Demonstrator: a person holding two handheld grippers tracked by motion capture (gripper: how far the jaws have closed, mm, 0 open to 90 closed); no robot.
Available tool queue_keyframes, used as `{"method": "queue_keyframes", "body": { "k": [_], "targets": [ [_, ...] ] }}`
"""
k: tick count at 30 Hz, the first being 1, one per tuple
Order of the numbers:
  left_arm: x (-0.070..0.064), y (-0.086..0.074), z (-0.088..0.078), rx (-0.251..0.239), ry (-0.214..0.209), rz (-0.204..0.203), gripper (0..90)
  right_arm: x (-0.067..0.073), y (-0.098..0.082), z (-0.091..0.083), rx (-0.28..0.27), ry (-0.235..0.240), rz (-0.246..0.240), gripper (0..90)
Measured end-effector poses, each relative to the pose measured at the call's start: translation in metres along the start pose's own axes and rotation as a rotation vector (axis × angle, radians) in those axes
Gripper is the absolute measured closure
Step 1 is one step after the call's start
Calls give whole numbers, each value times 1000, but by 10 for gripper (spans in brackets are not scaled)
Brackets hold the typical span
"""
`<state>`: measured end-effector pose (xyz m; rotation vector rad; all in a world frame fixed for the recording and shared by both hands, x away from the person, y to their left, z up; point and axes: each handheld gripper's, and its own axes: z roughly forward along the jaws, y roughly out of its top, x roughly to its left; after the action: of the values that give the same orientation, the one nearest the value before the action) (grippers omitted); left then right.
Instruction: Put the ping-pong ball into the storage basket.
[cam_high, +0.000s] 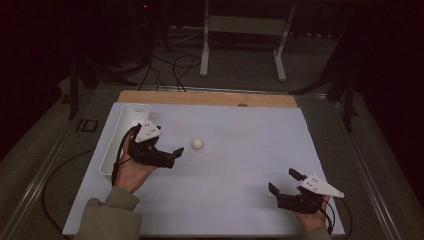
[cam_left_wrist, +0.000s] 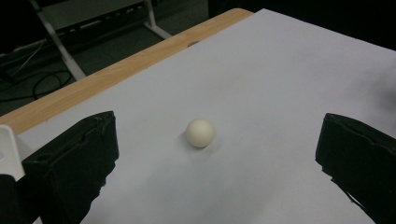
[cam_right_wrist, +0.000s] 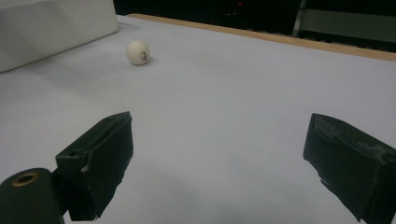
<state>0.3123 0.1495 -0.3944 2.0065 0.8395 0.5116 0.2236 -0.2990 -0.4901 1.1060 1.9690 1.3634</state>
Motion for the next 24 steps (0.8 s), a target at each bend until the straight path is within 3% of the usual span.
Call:
{"method": "queue_keyframes", "body": {
  "k": [6, 14, 24],
  "targets": [
    [-1, 10, 13, 25, 0, 16, 0, 0, 0, 0, 2, 0, 1, 76],
    [-1, 17, 29, 52, -5, 8, 0, 0, 0, 0, 1, 1, 2, 76],
    [-2, 24, 53, 120, -20, -1, 0, -1, 0, -1, 1, 4, 5, 76]
  ]
}}
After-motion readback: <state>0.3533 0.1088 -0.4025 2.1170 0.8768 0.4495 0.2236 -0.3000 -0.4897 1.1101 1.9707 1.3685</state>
